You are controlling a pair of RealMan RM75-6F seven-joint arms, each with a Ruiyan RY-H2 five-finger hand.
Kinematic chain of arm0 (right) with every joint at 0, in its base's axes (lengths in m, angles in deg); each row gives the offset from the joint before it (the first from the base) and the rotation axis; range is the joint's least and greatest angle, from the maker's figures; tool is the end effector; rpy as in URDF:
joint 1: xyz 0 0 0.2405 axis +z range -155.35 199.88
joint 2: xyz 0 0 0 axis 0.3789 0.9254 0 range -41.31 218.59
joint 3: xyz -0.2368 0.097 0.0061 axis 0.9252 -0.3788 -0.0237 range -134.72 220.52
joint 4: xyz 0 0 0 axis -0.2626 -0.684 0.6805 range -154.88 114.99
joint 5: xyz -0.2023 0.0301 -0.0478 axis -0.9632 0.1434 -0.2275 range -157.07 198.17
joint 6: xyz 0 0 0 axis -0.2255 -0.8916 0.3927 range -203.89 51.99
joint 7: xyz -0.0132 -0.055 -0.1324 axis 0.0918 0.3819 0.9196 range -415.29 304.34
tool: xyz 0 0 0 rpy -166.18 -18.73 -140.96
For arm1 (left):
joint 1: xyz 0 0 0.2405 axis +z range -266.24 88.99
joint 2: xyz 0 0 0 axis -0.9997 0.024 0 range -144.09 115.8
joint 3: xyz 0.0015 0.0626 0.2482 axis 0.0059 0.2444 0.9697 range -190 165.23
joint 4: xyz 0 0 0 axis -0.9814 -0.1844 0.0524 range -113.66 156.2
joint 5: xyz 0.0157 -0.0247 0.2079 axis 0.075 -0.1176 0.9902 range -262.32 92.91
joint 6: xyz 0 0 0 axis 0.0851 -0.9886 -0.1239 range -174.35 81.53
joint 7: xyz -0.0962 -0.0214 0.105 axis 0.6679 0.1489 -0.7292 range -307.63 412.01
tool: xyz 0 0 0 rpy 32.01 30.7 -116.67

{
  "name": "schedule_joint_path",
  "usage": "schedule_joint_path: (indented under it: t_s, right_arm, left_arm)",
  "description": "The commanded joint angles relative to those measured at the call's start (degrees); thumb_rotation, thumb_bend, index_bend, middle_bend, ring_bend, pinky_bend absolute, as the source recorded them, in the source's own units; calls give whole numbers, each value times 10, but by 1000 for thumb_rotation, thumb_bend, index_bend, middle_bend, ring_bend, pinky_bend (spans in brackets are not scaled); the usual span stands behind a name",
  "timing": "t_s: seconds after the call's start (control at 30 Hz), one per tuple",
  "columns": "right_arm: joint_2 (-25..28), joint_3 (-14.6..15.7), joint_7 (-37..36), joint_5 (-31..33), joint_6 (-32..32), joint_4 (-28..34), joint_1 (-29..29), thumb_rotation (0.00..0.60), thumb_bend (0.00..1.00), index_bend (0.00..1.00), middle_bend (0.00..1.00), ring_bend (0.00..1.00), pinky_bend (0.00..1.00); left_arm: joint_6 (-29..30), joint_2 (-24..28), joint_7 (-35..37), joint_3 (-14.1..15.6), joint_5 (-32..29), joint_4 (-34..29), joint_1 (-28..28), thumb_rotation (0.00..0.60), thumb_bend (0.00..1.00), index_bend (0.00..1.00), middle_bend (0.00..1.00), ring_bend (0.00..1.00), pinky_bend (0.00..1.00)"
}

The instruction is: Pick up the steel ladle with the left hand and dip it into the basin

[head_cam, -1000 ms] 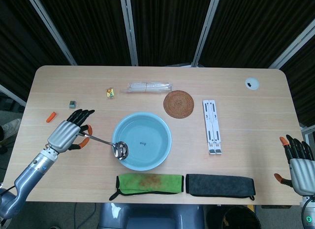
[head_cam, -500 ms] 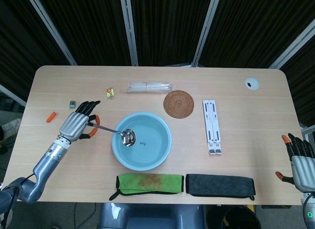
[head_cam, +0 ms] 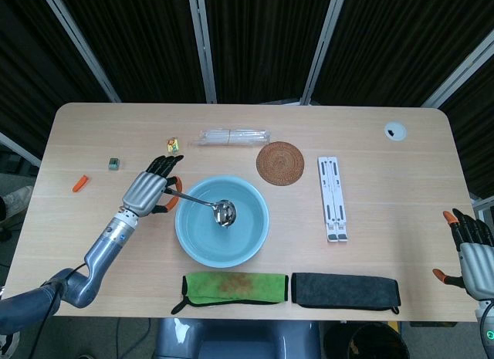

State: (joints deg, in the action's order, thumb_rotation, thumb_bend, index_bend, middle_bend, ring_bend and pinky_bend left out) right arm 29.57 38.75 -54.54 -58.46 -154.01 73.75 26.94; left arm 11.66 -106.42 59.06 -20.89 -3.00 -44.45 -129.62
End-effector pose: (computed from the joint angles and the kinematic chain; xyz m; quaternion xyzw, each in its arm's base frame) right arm -0.3338 -0.1831 0.1802 0.5852 -0.4205 0.3191 0.6156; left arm -0.1839 0.3680 -0.0075 -0.7224 -0.3686 -0.4383 0.3875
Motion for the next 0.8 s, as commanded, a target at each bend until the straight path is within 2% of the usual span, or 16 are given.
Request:
schedule_joint_path:
  t_s: [0.03,0.47,0.8]
  right_arm:
    - [3,-1,-8,0,-3,-1,-1,600,0,0,0,0,0]
    - [11,0,-28,-9,-15,-2,-8,600,0,0,0,0,0]
    - [13,1,-33,-14,-21,-2,-10,600,0,0,0,0,0]
  left_arm:
    - [-5,-6,-12,-3,-3,-5,-6,600,434,595,0,0,0]
    - [-40,-27,-72,-12,-35,-11,-31,600,434,599,0,0,0]
    - [-56,-31,-94,0,-43,-14,-35,600,432,595,0,0,0]
